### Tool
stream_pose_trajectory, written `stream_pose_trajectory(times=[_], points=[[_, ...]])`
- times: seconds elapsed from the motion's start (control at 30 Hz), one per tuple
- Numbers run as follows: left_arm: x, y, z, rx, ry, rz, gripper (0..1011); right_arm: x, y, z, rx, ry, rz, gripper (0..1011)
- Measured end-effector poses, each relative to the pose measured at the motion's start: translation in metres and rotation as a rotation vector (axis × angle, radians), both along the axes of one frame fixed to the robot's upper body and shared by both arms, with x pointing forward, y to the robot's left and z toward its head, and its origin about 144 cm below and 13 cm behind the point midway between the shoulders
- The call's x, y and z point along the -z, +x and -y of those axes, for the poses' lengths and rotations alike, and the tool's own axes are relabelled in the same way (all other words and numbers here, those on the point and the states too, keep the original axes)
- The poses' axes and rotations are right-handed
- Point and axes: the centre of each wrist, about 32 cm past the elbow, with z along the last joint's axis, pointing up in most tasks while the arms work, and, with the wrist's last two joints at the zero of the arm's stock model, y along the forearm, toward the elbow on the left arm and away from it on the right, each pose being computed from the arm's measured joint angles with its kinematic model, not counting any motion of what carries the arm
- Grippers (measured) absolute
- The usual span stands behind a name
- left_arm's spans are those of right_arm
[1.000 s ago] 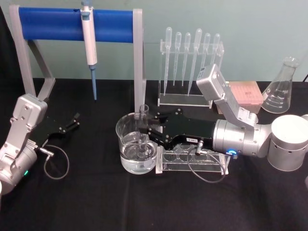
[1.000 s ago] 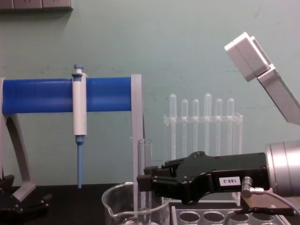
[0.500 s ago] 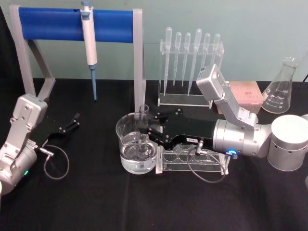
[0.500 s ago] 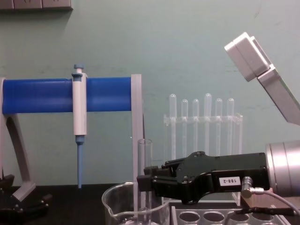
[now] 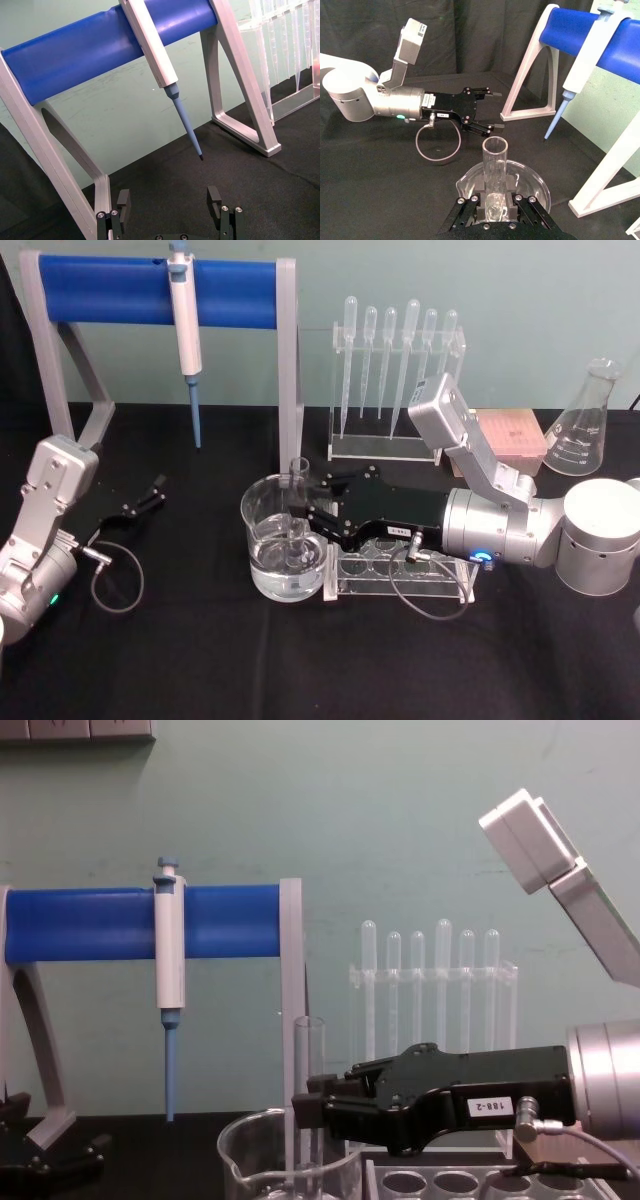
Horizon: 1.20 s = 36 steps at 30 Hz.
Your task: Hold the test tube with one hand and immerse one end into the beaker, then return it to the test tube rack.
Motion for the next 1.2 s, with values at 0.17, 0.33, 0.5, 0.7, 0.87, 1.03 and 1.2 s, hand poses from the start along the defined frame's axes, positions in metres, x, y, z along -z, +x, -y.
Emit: stream_pose_trajectory(times=[0.17,0.33,0.5,0.7,0.87,1.03,1.2], points=[[0.0,0.0,0.0,0.0,0.0,0.0,1000,0.0,0.0,0.0,0.0,0.0,0.0,238],[0.0,0.0,0.0,0.0,0.0,0.0,1000,0.0,0.0,0.0,0.0,0.0,0.0,238],[0.0,0.0,0.0,0.0,0.0,0.0,1000,0.0,0.0,0.0,0.0,0.0,0.0,238],[0.0,0.0,0.0,0.0,0.0,0.0,1000,0.0,0.0,0.0,0.0,0.0,0.0,238],[0.0,0.0,0.0,0.0,0.0,0.0,1000,0.0,0.0,0.0,0.0,0.0,0.0,238],[0.0,0.0,0.0,0.0,0.0,0.0,1000,0.0,0.0,0.0,0.0,0.0,0.0,238],[0.0,0.0,0.0,0.0,0.0,0.0,1000,0.0,0.0,0.0,0.0,0.0,0.0,238]])
